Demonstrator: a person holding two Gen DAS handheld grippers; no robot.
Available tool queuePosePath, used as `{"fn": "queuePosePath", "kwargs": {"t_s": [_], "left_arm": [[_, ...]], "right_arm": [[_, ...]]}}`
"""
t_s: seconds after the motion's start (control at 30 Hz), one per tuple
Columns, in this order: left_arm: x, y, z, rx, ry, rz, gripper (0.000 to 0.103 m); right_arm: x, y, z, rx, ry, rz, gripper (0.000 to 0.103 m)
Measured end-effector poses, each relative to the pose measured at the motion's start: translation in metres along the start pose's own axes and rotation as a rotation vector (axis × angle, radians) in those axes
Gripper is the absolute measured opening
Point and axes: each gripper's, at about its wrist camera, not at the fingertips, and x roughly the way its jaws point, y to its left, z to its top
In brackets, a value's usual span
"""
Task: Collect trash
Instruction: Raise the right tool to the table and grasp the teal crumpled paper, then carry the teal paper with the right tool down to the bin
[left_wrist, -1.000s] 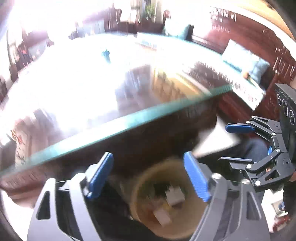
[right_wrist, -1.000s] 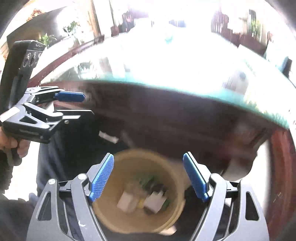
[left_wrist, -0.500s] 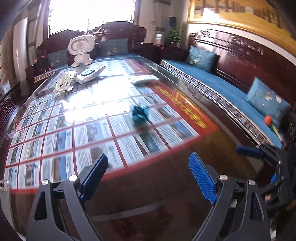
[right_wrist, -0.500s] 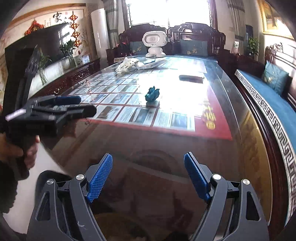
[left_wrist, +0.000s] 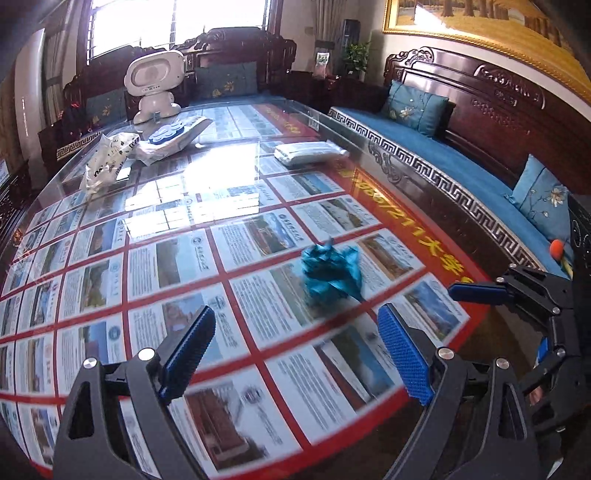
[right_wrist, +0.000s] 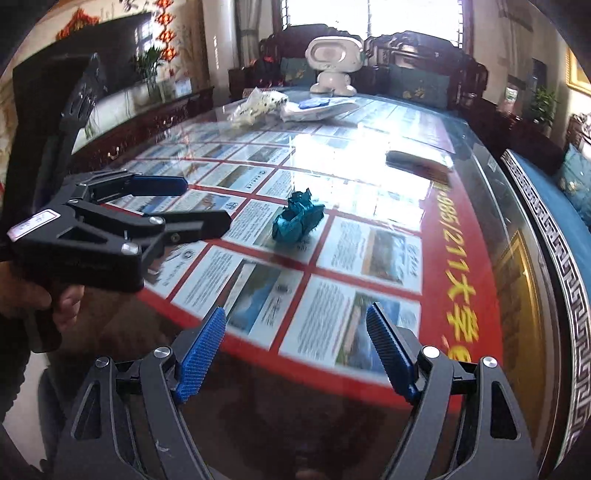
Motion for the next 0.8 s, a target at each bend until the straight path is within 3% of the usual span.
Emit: {"fn": "queuePosePath", "kwargs": {"t_s": [0.2,0.37,0.6,0.8], "left_arm": [[0.019,0.038,0.019,-0.072,0.011,-0.019,0.089],[0.033,0.056,0.017,-0.073,0.040,-0.003,0.089],[0.042,0.058,0.013,-0.053,0.072,-0.015,0.089],[0.039,0.054,0.011,-0.044,0.070,-0.024,0.089]], "right_arm": [[0.038,-0.002,0.026,-0.012,0.033,0.020,0.071],[0.061,-0.001,0.045,-0.048,0.052,0.019,0.067],[0.080,-0.002,0.056,-0.053,0.082,0.042,0.041],[0.076,-0.009,0.051,-0.021,0.073,0.031,0.036]]}}
